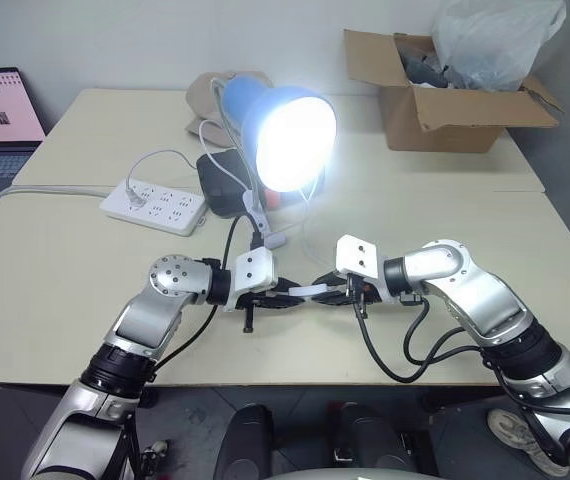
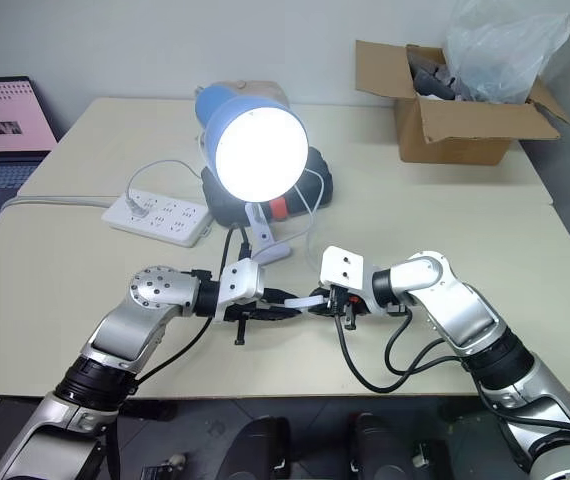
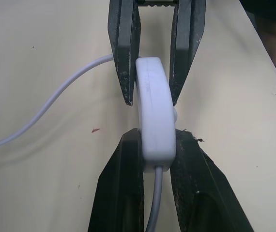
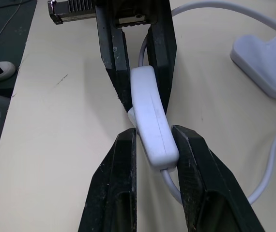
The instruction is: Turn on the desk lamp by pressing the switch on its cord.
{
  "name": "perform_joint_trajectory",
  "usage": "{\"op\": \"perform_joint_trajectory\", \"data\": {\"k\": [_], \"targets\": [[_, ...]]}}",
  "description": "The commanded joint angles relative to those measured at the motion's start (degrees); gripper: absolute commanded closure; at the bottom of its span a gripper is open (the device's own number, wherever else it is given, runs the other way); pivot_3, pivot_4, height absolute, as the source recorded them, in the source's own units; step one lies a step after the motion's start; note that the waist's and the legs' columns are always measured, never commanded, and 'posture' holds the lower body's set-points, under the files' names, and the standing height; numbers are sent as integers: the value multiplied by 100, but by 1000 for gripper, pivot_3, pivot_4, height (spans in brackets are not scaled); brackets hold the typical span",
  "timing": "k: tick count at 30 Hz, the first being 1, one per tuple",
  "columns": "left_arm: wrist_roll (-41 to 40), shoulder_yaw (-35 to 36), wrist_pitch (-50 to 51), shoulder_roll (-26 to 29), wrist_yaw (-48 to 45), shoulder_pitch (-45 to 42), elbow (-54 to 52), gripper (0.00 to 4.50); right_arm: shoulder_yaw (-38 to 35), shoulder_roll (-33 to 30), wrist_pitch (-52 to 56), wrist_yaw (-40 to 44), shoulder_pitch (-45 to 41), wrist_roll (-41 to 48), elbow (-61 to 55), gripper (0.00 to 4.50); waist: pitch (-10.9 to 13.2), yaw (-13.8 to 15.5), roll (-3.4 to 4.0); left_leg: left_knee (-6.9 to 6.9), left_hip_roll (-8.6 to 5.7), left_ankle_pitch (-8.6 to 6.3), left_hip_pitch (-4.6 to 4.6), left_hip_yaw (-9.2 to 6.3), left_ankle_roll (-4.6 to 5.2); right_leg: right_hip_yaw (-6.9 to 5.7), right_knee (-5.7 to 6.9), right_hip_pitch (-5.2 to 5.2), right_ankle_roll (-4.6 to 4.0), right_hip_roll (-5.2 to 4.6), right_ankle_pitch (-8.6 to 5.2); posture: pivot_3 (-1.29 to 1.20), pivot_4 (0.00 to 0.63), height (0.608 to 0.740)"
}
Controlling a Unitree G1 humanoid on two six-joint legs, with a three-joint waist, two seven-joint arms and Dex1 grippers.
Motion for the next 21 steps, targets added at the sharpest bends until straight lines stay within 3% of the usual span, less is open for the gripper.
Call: {"op": "perform_joint_trajectory", "data": {"k": [1, 5, 15, 21], "targets": [[-99, 170, -86, -75, 122, -108, -163, 4098, -178, 147, -22, 2, -39, 130, -67, 3413, 0, 0, 0, 0, 0, 0, 0, 0, 0, 0, 0, 0, 0, 0, 0, 0, 150, 740], [-86, 150, -110, -76, 103, -94, -181, 4098, -269, 193, -50, 22, -11, 145, -29, 2289, 0, 0, 0, 0, 0, 0, 0, -1, 0, 0, 1, 0, 0, 0, 0, 0, 150, 740], [265, 5, -533, -142, 235, -246, 272, 4098, -703, -72, 82, 25, -20, 324, -582, 49, 0, 2, 1, 0, 1, 0, 0, 1, 0, 0, 1, 0, 0, 0, 0, 0, 150, 740], [639, -163, -923, -709, 687, -475, 1163, 4098, -1490, -847, 512, -191, 693, 489, -1499, 0, -1, 69, -2, 2, -3, 0, -3, 5, 0, 1, -5, 1, 1, -5, 1, 0, 150, 740]]}}
